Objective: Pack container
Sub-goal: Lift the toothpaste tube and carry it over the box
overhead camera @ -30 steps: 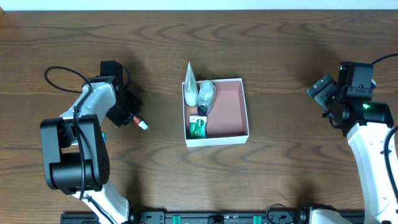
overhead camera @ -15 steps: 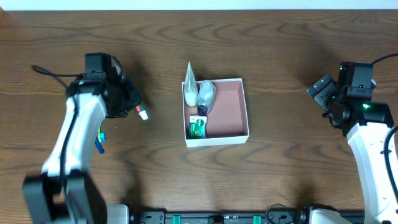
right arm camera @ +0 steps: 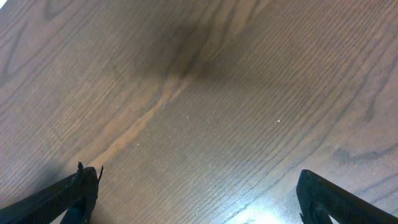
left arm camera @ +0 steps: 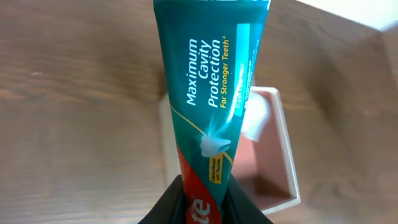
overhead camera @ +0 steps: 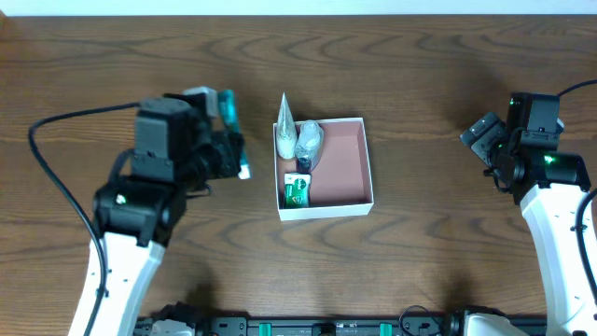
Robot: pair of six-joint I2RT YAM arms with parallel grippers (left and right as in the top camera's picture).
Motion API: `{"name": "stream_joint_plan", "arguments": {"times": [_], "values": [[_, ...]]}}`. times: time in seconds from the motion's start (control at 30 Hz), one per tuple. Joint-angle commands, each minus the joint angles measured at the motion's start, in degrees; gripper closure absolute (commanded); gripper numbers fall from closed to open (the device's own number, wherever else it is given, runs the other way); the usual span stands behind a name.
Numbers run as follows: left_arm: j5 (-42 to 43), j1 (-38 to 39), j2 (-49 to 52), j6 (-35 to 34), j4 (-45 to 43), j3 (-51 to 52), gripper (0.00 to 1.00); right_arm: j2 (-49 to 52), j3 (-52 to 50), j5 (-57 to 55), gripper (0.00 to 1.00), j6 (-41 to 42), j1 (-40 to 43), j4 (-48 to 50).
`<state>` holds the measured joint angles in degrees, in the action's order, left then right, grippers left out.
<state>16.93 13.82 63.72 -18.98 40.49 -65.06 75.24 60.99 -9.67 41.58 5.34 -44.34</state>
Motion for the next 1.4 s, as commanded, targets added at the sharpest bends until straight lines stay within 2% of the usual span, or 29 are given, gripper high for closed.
{"name": "stream_joint_plan", "arguments": {"times": [0.0, 0.3, 0.47, 0.8, 0.87, 0.93, 1.1, 1.37], "values": [[-3.1, 5.9, 0.4, 1.1, -0.9, -1.6, 0.81, -0.8, 0.2, -0.4, 0.01, -0.5, 0.4, -0.1], [-9.9, 20.4, 8.9, -2.6, -11.5, -1.6, 0.81, -0.8, 0.2, -0.4, 0.01, -0.5, 0.4, -0.1], [-11.3, 25.0, 16.4, -2.8, -17.5, -1.6, 0.81, -0.8, 0.2, -0.4, 0.01, -0.5, 0.4, -0.1], [-18.5, 28.9, 28.0, -3.0, -20.0, -1.6, 0.81, -0.8, 0.2, -0.4, 0.01, -0.5, 0.4, -0.1], [-20.7, 29.4, 29.2, -4.3, -20.0, -1.6, 0.81, -0.8, 0.2, -0.4, 0.01, -0.5, 0.4, -0.1], [-22.6, 30.0, 30.3, -5.7, -20.0, -1.6, 0.86, -0.8, 0.2, -0.4, 0.01, -0.5, 0.4, -0.1], [-26.7, 31.6, 32.1, -11.3, -20.0, -1.6, 0.86, -0.8, 0.2, -0.4, 0.01, -0.5, 0.4, -0.1], [-31.7, 34.6, 35.3, -13.6, -20.6, -1.6, 0.86, -0.8, 0.2, -0.4, 0.01, -0.5, 0.4, -0.1]]}}
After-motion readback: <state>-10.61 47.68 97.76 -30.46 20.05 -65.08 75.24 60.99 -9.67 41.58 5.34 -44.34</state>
